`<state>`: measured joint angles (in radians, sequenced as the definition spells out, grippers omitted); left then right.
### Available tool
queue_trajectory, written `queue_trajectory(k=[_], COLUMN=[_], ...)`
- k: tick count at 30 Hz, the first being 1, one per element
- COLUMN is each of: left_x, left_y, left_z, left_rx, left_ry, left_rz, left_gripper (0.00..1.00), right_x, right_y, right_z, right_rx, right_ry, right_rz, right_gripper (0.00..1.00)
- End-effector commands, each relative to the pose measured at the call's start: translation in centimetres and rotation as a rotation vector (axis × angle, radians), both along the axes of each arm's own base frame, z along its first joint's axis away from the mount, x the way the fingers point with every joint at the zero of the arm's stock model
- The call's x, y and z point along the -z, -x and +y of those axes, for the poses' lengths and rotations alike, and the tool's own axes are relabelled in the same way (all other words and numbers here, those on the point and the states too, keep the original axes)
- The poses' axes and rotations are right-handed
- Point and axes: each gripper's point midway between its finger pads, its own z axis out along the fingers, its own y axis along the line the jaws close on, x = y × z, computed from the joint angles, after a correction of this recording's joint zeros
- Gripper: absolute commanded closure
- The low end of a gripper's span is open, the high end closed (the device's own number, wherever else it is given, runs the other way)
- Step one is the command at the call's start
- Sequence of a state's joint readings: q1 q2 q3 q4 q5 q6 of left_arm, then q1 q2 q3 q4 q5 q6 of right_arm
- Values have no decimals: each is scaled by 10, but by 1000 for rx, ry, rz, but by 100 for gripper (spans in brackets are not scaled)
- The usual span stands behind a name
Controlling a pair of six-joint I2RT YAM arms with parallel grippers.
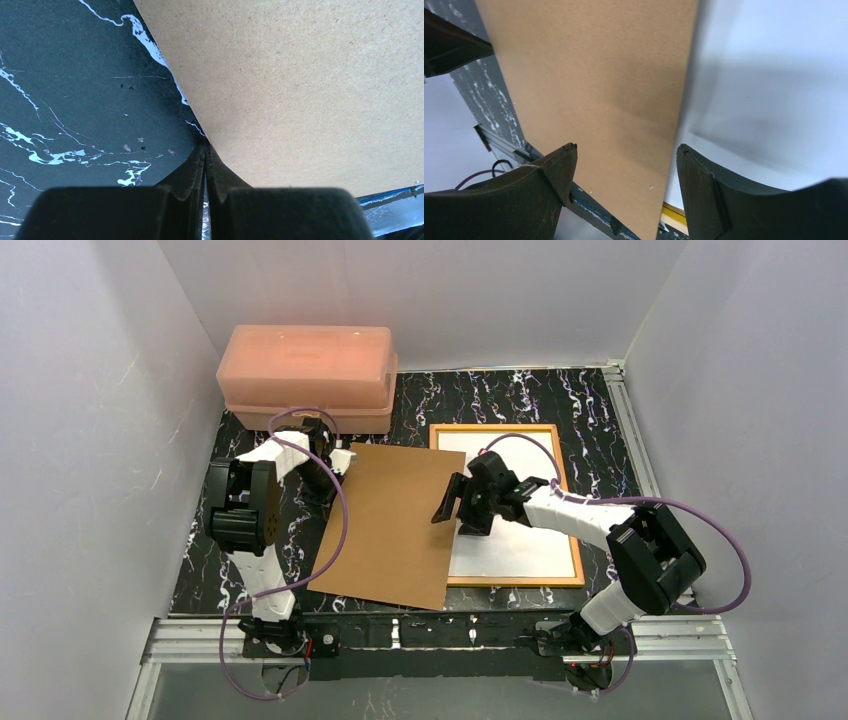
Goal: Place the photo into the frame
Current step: Move the photo frame item to the center of the board.
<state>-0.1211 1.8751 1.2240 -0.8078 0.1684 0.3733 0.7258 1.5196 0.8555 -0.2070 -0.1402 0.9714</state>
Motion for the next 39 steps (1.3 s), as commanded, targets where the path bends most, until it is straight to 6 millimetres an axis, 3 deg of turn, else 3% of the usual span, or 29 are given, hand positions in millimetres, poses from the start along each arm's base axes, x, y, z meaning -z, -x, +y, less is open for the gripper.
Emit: queue_trajectory(k=[1,21,39], left_x=[18,15,13], left_y=[16,16,14], left_z=[-2,-4,-6], left_rx=[11,12,11], left_ry=[0,6,20], left_rz=[64,62,56], left_gripper=[100,100,100], right_x=[-10,-2,11], right_y=[-7,-3,-5], right_z=[14,-1,11], right_rx=[-2,-6,-16], right_ry=[-90,-10,-45], right_rz=[-26,-20,9], right_gripper=[21,25,28])
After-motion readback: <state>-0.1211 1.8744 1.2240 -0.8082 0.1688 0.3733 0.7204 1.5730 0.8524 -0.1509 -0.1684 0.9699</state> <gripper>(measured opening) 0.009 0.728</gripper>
